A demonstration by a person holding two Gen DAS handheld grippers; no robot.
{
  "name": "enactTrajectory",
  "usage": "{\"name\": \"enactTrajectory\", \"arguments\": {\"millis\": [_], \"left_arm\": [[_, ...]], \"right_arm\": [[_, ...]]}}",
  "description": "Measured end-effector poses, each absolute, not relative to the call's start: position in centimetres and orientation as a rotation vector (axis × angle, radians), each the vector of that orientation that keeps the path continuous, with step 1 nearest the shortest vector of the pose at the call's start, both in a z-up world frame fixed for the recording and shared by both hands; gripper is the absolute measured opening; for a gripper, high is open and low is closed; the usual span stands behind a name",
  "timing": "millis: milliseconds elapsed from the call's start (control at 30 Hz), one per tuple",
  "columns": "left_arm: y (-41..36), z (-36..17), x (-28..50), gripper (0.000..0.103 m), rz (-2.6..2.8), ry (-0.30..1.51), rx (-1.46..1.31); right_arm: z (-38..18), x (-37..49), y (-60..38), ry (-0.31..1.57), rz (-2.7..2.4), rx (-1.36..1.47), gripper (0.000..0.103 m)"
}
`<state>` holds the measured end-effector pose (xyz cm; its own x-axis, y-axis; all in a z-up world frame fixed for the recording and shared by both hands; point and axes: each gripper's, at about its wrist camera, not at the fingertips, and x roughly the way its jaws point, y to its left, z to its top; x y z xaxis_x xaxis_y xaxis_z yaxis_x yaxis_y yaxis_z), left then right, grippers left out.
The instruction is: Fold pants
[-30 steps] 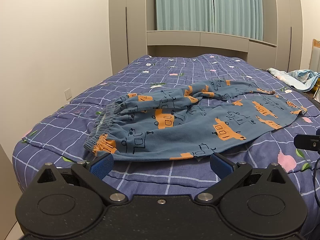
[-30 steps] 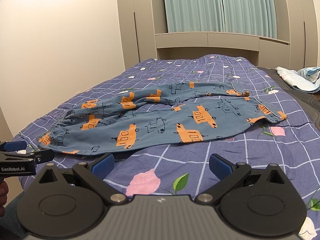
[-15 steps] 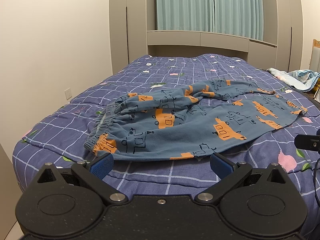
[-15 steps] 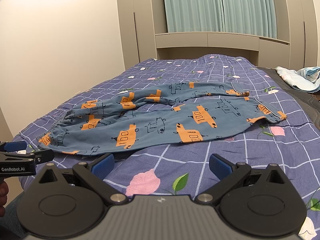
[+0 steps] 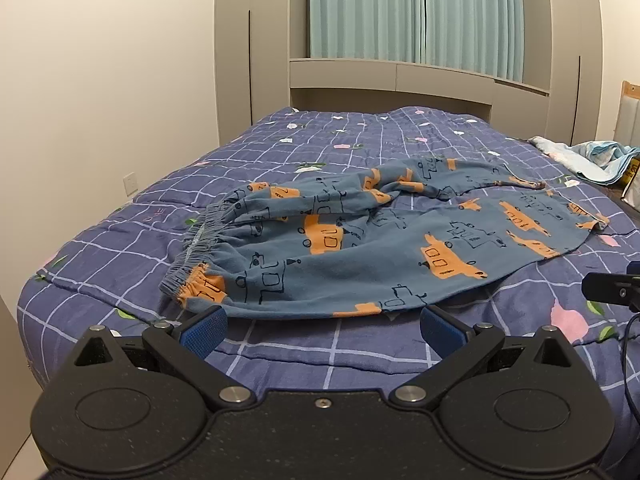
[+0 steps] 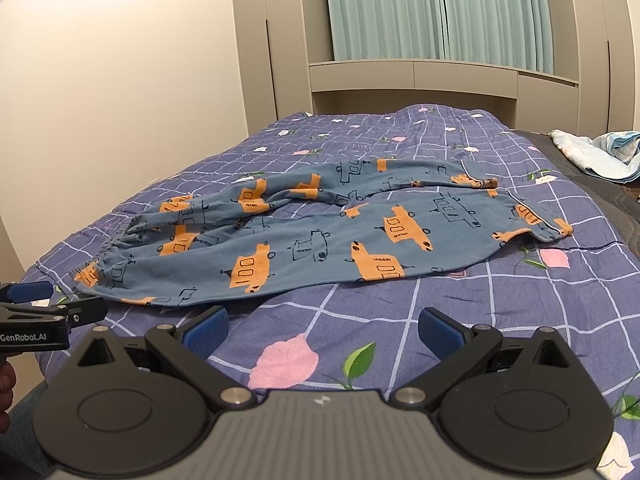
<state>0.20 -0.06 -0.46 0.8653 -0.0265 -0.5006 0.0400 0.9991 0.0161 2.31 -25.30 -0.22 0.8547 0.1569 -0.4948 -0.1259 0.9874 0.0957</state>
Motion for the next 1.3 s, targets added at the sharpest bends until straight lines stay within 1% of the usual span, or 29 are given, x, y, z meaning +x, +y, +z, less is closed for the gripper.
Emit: {"name": "enactTrajectory", "arguments": {"millis": [600,967,1133,1300], "left_arm": [[0.0,-1.2,1.5,0.103,-0.025,0.580,0.025],[1.7,1.4,5.9,0.103,0.036,0.571,0.017],[2.9,2.5,8.6,0.103,0.067,0.576,0.040],[5.1,3.6,12.1,0.103,0.090,0.614,0.041]], "right_arm": [[-0.4,2.9,-25.4,0.533,0.142,0.062,0.103],[1.1,5.1,-25.1,0.545,0.201,-0.026,0.103],[2.2,7.3,-25.0,0.590,0.258,-0.053,0.103],[3.5,10.6,-25.4,0.574,0.377,-0.053,0.103]]}}
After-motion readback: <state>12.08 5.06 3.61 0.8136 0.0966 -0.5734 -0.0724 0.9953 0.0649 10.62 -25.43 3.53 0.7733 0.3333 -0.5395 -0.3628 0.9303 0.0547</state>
